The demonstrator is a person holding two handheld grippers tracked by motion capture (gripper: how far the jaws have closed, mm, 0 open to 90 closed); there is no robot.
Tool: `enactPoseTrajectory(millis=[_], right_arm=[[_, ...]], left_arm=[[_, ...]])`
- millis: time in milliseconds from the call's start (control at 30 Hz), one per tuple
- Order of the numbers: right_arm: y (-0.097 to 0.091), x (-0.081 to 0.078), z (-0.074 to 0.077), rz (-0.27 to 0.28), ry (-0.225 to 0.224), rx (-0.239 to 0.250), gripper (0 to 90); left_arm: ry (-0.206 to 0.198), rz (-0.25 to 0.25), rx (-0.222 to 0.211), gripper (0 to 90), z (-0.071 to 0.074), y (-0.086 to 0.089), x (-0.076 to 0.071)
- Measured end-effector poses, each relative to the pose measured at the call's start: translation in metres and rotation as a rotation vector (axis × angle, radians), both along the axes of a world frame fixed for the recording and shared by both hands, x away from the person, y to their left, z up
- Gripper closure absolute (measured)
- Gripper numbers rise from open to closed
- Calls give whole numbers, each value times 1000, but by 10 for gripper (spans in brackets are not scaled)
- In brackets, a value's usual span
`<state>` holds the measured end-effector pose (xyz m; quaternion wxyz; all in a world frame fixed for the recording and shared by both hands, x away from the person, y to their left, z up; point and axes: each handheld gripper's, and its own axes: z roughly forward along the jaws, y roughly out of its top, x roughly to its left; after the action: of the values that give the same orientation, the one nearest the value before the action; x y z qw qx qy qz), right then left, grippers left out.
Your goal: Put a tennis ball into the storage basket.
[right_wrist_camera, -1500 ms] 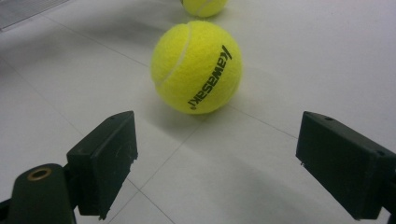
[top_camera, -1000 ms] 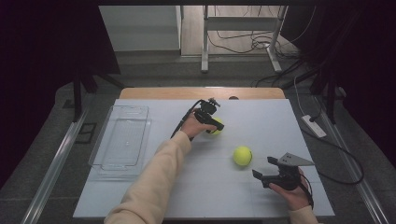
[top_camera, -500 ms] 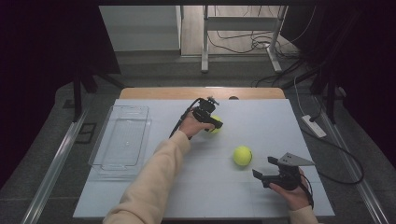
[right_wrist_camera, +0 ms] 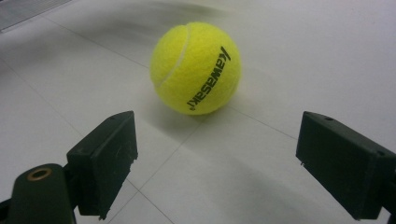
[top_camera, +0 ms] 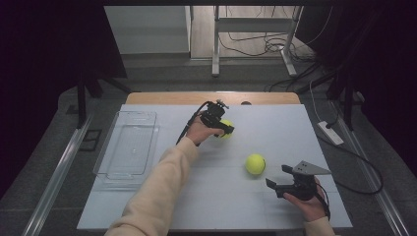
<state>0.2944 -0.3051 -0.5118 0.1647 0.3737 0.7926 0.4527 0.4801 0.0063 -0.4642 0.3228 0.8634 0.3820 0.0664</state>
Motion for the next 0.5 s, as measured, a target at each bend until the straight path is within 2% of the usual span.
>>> enactPoseTrajectory(millis=[500], right_arm=[[0,0,0,2,-2,-1,122]], left_arm=[[-27,2,-10,296,12,9,-5]])
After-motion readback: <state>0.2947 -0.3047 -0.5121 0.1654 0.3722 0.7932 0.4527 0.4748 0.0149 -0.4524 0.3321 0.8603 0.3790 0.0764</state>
